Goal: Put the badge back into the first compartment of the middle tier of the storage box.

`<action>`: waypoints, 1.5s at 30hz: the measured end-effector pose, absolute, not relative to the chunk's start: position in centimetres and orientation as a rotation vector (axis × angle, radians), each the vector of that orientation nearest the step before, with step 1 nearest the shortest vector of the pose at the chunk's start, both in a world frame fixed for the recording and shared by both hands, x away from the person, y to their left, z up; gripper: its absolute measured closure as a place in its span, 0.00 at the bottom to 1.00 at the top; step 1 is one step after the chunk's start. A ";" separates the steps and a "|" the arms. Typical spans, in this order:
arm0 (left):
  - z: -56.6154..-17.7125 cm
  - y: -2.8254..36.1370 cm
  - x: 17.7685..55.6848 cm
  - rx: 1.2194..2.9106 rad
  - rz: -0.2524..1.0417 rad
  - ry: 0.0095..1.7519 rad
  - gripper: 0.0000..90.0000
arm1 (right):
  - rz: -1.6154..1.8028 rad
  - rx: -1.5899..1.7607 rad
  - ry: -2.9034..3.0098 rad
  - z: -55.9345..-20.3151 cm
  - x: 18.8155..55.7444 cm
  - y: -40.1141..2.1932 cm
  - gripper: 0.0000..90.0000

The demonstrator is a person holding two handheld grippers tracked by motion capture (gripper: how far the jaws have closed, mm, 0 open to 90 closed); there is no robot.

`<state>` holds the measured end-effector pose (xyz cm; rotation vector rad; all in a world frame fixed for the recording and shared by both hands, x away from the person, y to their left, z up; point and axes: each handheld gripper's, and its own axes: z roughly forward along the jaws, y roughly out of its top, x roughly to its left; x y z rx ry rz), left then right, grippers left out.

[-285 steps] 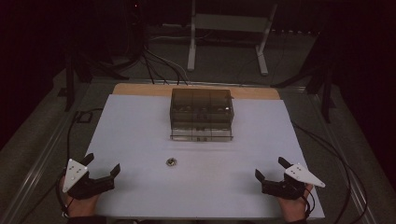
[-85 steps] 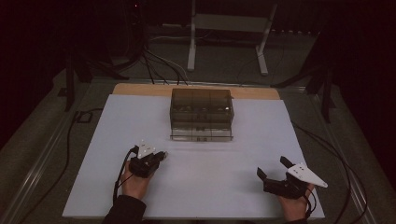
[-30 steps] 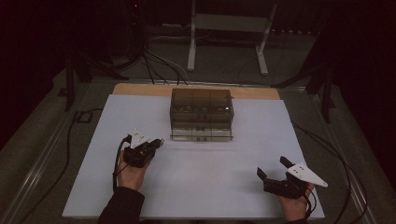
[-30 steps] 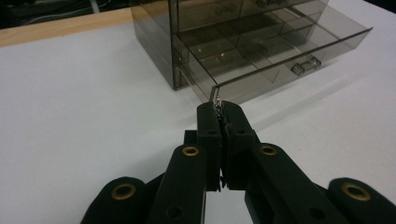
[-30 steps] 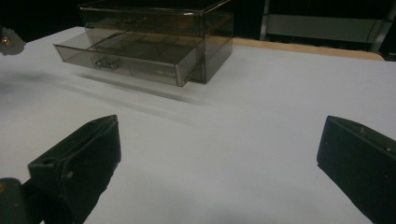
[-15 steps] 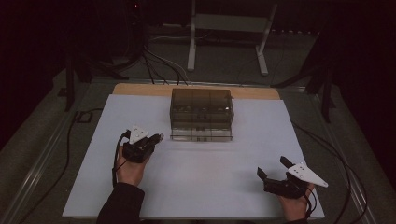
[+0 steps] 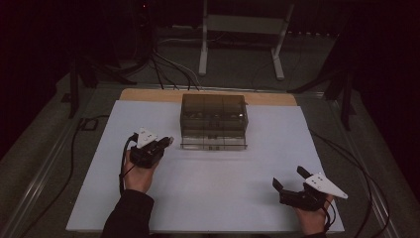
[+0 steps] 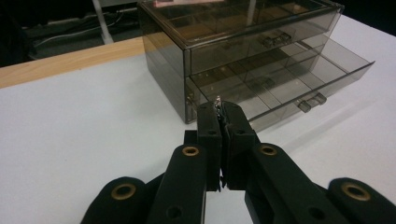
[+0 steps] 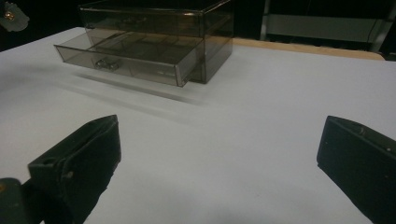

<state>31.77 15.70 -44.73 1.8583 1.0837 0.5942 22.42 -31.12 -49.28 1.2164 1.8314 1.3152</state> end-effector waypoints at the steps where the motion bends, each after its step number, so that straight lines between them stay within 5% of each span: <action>1: -44.7 15.7 31.8 1.856 0.594 1.085 0.99 | 1.315 1.217 1.832 -49.3 22.4 -31.1 0.00; 45: -44.5 14.6 34.4 1.820 0.637 1.074 0.99 | 1.312 1.215 1.836 -49.3 22.5 -31.1 0.00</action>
